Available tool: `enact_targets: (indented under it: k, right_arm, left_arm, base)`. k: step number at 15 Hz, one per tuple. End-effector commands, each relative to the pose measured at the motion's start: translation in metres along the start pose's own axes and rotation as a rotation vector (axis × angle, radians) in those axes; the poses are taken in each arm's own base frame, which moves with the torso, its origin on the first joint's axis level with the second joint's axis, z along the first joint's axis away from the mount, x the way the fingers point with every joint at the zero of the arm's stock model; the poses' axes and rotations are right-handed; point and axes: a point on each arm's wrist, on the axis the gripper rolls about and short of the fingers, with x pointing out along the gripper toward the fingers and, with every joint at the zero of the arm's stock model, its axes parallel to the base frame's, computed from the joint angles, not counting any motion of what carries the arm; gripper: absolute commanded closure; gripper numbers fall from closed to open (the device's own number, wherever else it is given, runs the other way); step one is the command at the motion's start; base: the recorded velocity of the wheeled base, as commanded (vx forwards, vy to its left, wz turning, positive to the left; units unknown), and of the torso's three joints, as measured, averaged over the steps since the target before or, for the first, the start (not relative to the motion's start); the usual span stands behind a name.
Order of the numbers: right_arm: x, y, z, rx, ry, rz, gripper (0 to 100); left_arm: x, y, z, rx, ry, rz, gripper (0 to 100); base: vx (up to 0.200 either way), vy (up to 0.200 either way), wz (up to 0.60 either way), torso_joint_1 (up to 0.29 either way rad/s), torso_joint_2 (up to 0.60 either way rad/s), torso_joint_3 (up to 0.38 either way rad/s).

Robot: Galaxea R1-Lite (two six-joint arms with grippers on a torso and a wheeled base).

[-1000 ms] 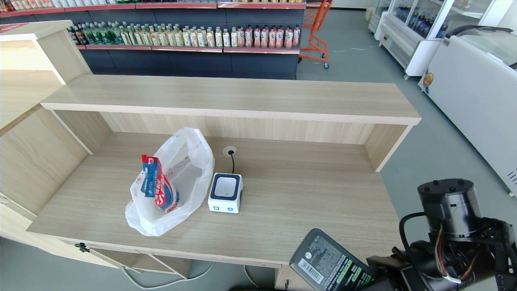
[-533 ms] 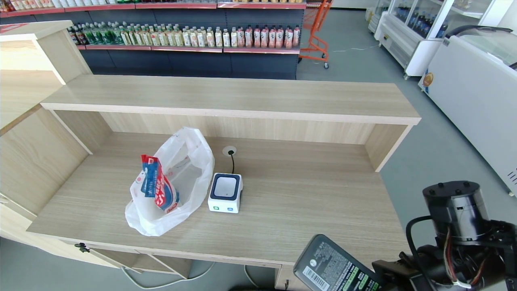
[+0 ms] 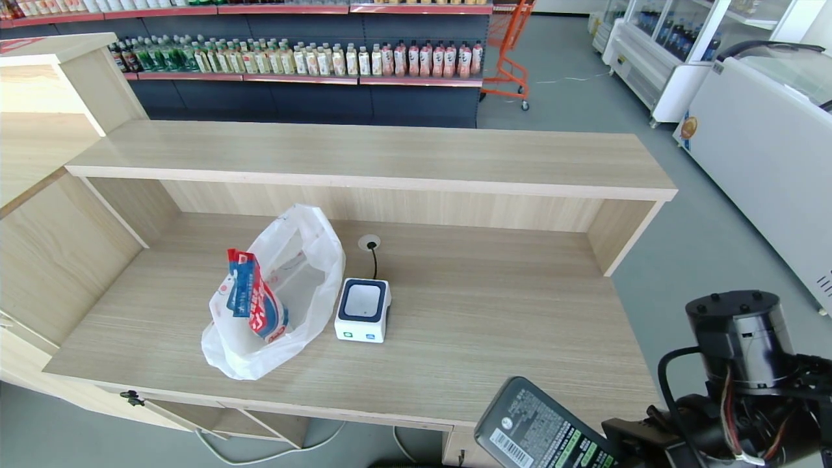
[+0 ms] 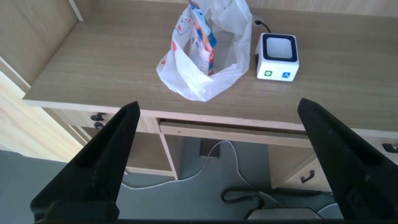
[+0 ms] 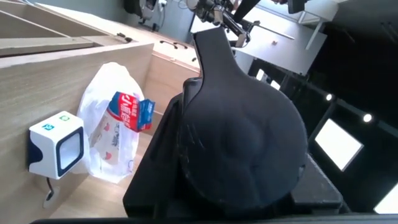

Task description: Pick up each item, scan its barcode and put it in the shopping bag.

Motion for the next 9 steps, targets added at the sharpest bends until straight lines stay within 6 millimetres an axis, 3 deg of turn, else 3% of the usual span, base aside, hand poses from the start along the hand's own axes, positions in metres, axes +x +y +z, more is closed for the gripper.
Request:
enact_targets:
  k: [1,3,5,7,8,9]
  right_arm:
    - [-0.001,-0.002,0.000,-0.013,0.004,-0.002,100]
    - [-0.001,-0.002,-0.004,0.038,0.010,0.000,100]
    - [-0.007,-0.012,-0.036,0.312,0.080,-0.019,100]
    - [-0.041,-0.032,-0.071,0.619,0.343,0.011,100]
    - [-0.067,-0.041,-0.075,0.772,0.581,0.028,100]
    - [-0.079,-0.041,-0.068,0.958,0.719,-0.002,100]
  left_arm:
    - [0.000,0.000,0.000,0.000,-0.001,0.000,0]
    - [0.000,0.000,0.000,0.000,-0.001,0.000,0]
    - [0.000,0.000,0.000,0.000,-0.001,0.000,0]
    - [0.000,0.000,0.000,0.000,-0.001,0.000,0]
    - [0.000,0.000,0.000,0.000,-0.001,0.000,0]
    - [0.000,0.000,0.000,0.000,-0.001,0.000,0]
  base:
    - [0.000,0.000,0.00,0.000,0.00,0.000]
    - [0.000,0.000,0.00,0.000,0.00,0.000]
    - [0.000,0.000,0.00,0.000,0.00,0.000]
    - [0.000,0.000,0.00,0.000,0.00,0.000]
    - [0.000,0.000,0.00,0.000,0.00,0.000]
    - [0.000,0.000,0.00,0.000,0.00,0.000]
